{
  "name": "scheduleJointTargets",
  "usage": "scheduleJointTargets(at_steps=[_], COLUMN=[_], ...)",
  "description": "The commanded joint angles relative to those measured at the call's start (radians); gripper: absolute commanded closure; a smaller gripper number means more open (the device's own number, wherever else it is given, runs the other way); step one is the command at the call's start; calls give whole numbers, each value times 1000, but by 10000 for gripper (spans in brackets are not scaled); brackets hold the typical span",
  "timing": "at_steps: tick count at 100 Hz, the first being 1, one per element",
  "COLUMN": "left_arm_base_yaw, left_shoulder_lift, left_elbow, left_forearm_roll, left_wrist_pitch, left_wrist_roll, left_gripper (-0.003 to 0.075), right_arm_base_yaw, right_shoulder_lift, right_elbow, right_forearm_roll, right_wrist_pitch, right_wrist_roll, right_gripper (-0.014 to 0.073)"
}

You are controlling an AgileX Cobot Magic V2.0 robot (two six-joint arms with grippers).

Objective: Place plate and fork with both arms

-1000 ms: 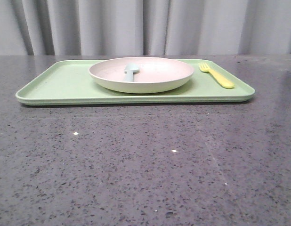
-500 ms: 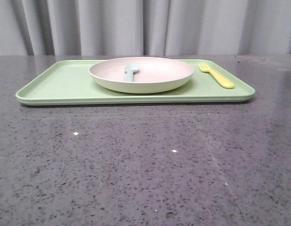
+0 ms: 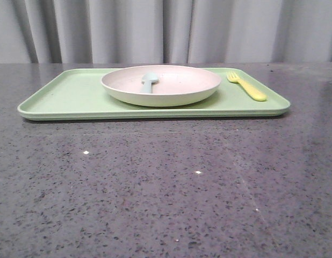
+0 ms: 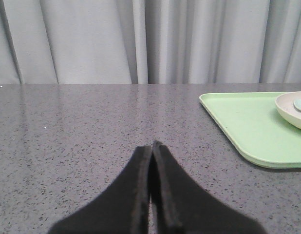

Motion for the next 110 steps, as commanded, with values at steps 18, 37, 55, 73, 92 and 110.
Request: scheduleJointTargets(at_steps=[18, 37, 55, 73, 92, 110], left_arm_base_yaw=[-8, -8, -8, -8, -8, -8], left_shoulder_lift=[-31, -31, -31, -31, -31, -31], left_elbow=[14, 14, 14, 14, 14, 12], left_forearm_roll=[-7, -7, -7, -7, -7, -7], left_wrist_pitch=[-86, -86, -86, -86, -86, -86], left_wrist_roll=[-9, -9, -9, -9, -9, -9], left_gripper=[741, 741, 741, 741, 741, 741], right_arm_base_yaw=[-114, -189, -249, -296, -313, -313], right_shoulder_lift=[0, -69, -159, -240, -318, -336], right_elbow=[96, 213, 320, 407, 462, 462], right_forearm_roll=[146, 146, 150, 159, 178, 180], right_wrist_pitch=[-373, -529, -534, -524, -476, -429], right_wrist_roll=[-212, -212, -210, -207, -207, -207], right_gripper=[662, 662, 662, 662, 662, 662])
